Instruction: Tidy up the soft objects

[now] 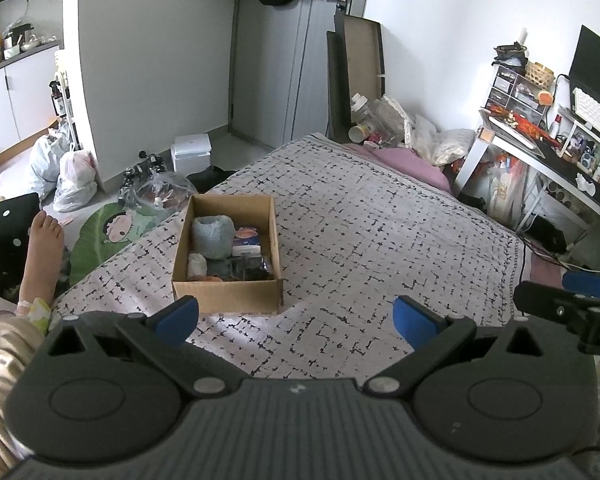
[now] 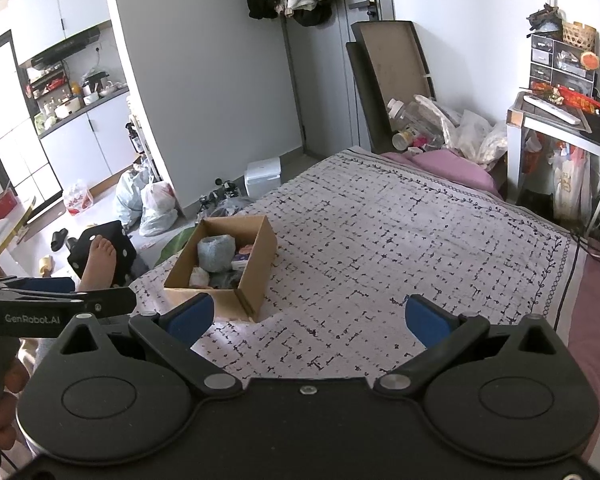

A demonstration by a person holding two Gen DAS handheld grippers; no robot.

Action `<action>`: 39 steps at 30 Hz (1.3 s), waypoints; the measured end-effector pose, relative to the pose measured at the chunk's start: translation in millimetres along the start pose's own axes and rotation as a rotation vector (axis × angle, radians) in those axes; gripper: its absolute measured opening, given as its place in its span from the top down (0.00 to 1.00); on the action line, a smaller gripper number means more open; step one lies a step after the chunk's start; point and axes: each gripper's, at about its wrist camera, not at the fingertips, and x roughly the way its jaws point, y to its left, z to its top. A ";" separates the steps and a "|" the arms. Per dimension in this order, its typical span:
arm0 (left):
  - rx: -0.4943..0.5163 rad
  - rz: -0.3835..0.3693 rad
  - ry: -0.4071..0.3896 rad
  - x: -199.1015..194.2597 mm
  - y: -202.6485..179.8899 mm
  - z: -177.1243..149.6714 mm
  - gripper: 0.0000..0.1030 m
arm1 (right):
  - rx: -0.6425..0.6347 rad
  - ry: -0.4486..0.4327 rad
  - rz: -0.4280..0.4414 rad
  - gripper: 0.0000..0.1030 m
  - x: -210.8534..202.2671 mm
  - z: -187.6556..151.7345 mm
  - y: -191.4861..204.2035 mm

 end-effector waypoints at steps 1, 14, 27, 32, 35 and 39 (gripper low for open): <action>0.000 -0.003 0.001 0.3 -0.6 1.0 0.00 | -0.001 0.000 0.000 0.00 0.0 0.2 0.0; 0.002 -0.007 0.001 -0.8 -0.7 3.0 0.00 | -0.001 -0.008 -0.008 0.00 -1.4 0.6 -2.3; 0.002 -0.003 0.004 -0.8 0.2 2.5 0.00 | 0.001 -0.003 -0.007 0.00 0.1 -0.4 -3.0; 0.003 -0.003 0.005 -0.7 0.9 2.5 0.00 | 0.001 -0.003 -0.005 0.00 0.1 -0.6 -2.5; 0.004 -0.006 0.007 -0.2 1.8 2.1 0.00 | 0.001 0.001 -0.007 0.00 1.3 -0.9 -2.4; 0.007 -0.008 0.014 1.7 3.2 1.4 0.00 | 0.005 0.010 0.005 0.00 3.3 -2.0 -2.3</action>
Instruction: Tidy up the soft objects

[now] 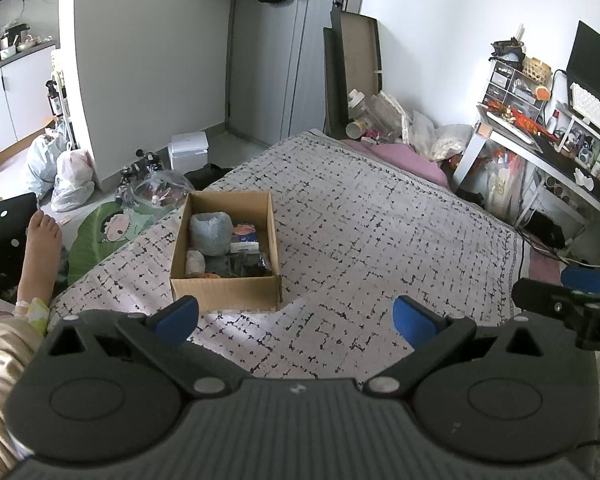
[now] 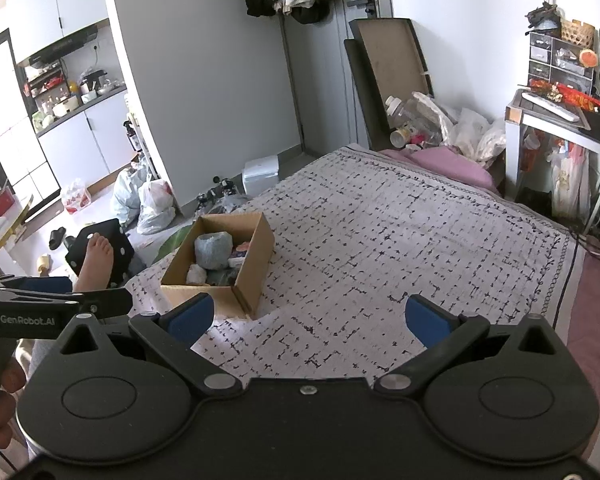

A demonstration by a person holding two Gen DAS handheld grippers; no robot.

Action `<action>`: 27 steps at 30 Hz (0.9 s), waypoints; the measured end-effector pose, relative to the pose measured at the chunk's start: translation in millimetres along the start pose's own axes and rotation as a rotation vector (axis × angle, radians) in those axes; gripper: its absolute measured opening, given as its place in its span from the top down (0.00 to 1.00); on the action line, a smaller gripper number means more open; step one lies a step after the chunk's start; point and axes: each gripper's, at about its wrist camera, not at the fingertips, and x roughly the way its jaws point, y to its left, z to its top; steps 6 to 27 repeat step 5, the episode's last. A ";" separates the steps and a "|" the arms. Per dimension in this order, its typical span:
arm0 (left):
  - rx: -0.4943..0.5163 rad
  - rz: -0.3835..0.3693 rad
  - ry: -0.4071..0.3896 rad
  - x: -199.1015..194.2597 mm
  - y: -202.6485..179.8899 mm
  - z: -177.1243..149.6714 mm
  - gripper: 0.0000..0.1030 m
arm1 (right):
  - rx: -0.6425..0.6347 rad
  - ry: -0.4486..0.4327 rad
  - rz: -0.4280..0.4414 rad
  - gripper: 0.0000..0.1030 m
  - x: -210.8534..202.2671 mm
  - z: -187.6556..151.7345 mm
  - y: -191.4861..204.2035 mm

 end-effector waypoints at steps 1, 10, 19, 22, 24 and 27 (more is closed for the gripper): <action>0.003 0.001 0.000 0.6 0.0 -0.4 0.00 | 0.004 0.003 0.008 0.00 0.7 -0.3 -0.2; 0.013 -0.011 0.004 3.3 0.4 -1.6 0.00 | 0.010 0.016 0.012 0.00 6.5 -3.5 -0.5; 0.013 -0.011 0.004 3.3 0.4 -1.6 0.00 | 0.010 0.016 0.012 0.00 6.5 -3.5 -0.5; 0.013 -0.011 0.004 3.3 0.4 -1.6 0.00 | 0.010 0.016 0.012 0.00 6.5 -3.5 -0.5; 0.013 -0.011 0.004 3.3 0.4 -1.6 0.00 | 0.010 0.016 0.012 0.00 6.5 -3.5 -0.5; 0.013 -0.011 0.004 3.3 0.4 -1.6 0.00 | 0.010 0.016 0.012 0.00 6.5 -3.5 -0.5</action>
